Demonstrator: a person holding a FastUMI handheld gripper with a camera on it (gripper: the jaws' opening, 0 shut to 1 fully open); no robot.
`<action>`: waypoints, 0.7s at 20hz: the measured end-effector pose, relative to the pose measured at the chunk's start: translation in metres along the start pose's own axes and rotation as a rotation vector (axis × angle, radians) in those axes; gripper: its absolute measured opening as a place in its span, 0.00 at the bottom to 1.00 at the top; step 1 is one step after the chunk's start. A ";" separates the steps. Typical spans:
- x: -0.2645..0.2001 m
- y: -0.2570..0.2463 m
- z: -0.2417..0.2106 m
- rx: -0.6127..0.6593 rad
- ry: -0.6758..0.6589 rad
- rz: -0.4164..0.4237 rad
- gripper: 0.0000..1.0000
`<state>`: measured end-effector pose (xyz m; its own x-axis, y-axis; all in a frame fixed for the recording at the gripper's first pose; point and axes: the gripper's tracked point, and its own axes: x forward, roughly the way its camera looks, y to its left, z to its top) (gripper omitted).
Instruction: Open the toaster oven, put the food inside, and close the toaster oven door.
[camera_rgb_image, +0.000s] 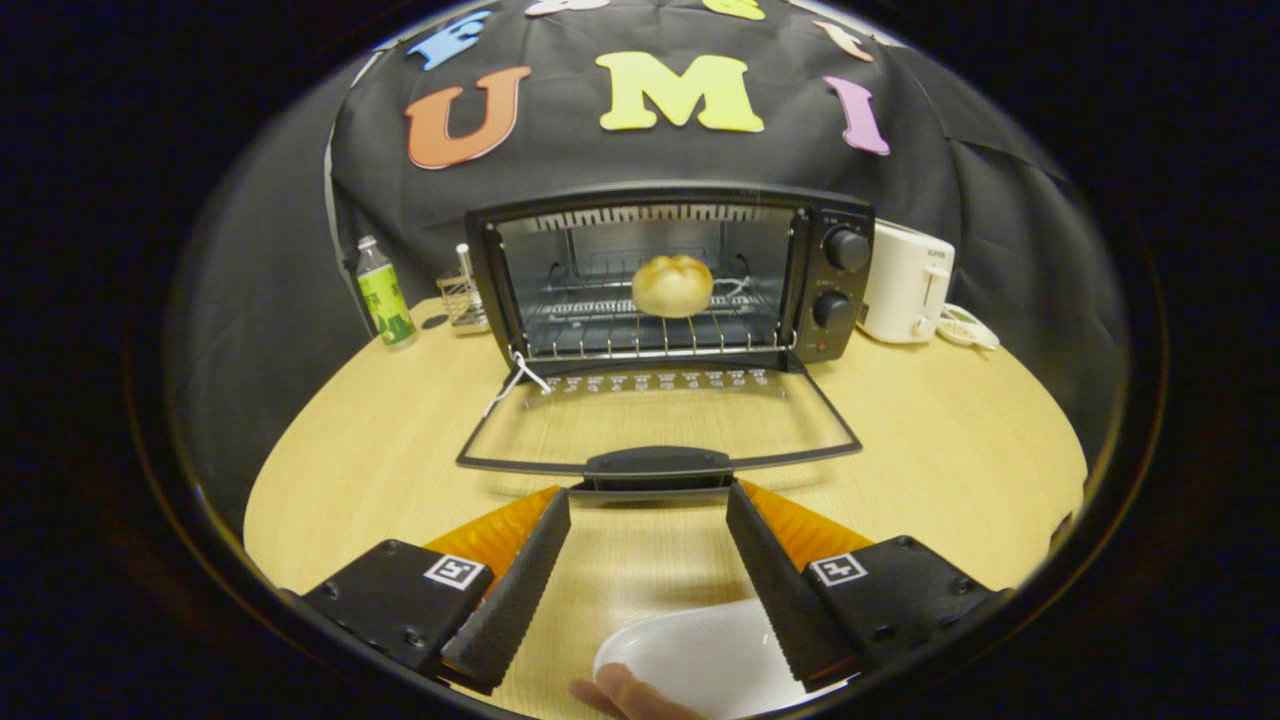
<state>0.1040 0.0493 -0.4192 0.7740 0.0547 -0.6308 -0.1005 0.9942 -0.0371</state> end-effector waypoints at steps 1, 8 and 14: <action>0.005 0.002 -0.007 0.014 0.034 0.001 1.00; 0.024 0.000 0.001 0.015 0.034 -0.038 1.00; 0.016 0.000 0.016 -0.011 -0.028 -0.055 1.00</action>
<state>0.1263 0.0519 -0.4167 0.7959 0.0025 -0.6054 -0.0636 0.9948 -0.0795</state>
